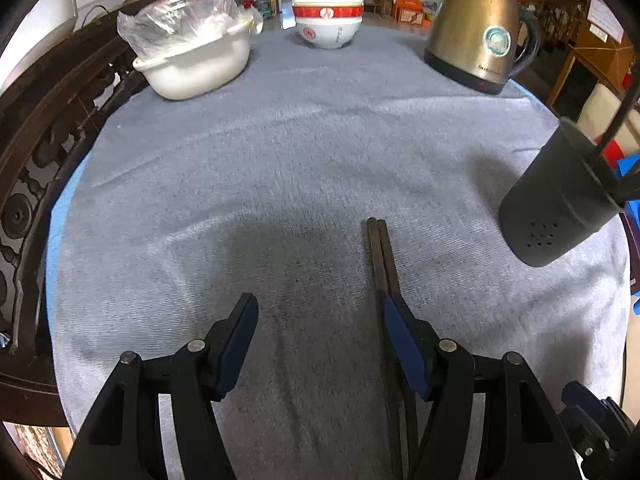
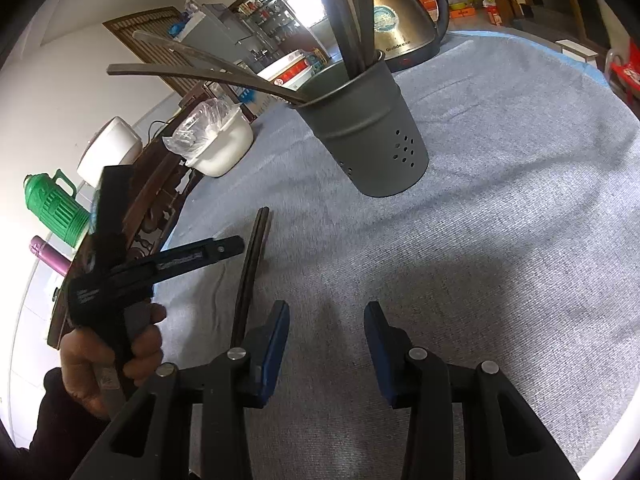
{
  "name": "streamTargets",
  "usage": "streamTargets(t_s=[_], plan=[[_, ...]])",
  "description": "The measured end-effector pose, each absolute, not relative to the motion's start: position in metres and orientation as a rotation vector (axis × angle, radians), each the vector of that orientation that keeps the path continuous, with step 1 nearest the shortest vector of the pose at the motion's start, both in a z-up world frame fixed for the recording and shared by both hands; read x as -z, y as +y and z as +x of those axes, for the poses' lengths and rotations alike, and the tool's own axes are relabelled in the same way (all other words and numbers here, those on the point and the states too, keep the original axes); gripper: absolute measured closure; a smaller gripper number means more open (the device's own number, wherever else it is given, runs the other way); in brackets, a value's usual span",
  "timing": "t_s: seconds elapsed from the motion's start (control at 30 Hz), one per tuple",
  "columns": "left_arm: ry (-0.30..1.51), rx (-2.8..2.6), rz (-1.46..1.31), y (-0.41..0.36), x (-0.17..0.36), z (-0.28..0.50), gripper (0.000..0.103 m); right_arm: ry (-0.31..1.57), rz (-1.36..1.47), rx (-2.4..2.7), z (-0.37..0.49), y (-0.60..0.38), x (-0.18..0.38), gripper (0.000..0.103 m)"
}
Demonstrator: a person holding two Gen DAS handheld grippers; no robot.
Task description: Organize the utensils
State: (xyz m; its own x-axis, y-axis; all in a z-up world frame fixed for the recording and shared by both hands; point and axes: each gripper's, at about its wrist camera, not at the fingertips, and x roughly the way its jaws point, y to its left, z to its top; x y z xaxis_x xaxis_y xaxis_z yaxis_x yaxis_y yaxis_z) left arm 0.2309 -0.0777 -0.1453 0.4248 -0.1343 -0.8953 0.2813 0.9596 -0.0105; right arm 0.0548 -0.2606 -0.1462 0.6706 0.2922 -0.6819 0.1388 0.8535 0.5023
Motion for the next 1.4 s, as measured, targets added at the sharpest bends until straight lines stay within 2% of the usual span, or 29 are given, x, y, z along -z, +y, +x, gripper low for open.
streamTargets(t_s=[0.43, 0.47, 0.53, 0.57, 0.63, 0.7, 1.03, 1.1, 1.23, 1.4], plan=[[1.142, 0.299, 0.128, -0.074, 0.160, 0.236, 0.036, 0.853, 0.527, -0.090, 0.062, -0.252, 0.146, 0.060], [1.138, 0.308, 0.129, -0.073, 0.160, 0.236, 0.041, 0.853, 0.521, -0.092, 0.064, -0.250, 0.146, 0.060], [1.127, 0.314, 0.143, -0.067, 0.159, 0.235, 0.065, 0.856, 0.509, -0.102, 0.069, -0.247, 0.145, 0.060], [1.130, 0.325, 0.138, -0.063, 0.158, 0.235, 0.068, 0.855, 0.497, -0.110, 0.074, -0.244, 0.144, 0.060], [1.144, 0.347, 0.106, -0.054, 0.156, 0.235, 0.082, 0.859, 0.471, -0.127, 0.083, -0.236, 0.143, 0.060], [1.157, 0.363, 0.086, -0.043, 0.156, 0.235, 0.085, 0.866, 0.455, -0.147, 0.095, -0.225, 0.142, 0.060], [1.201, 0.440, -0.080, 0.012, 0.151, 0.246, 0.083, 0.956, 0.247, -0.143, 0.173, -0.156, 0.148, 0.060], [1.197, 0.423, -0.108, 0.024, 0.147, 0.247, 0.075, 0.988, 0.221, -0.105, 0.189, -0.150, 0.153, 0.060], [1.213, 0.396, -0.137, 0.036, 0.144, 0.250, 0.067, 1.048, 0.194, -0.021, 0.219, -0.145, 0.161, 0.060], [1.185, 0.282, -0.078, 0.033, 0.133, 0.256, 0.067, 1.100, 0.152, 0.040, 0.241, -0.140, 0.162, 0.064]])
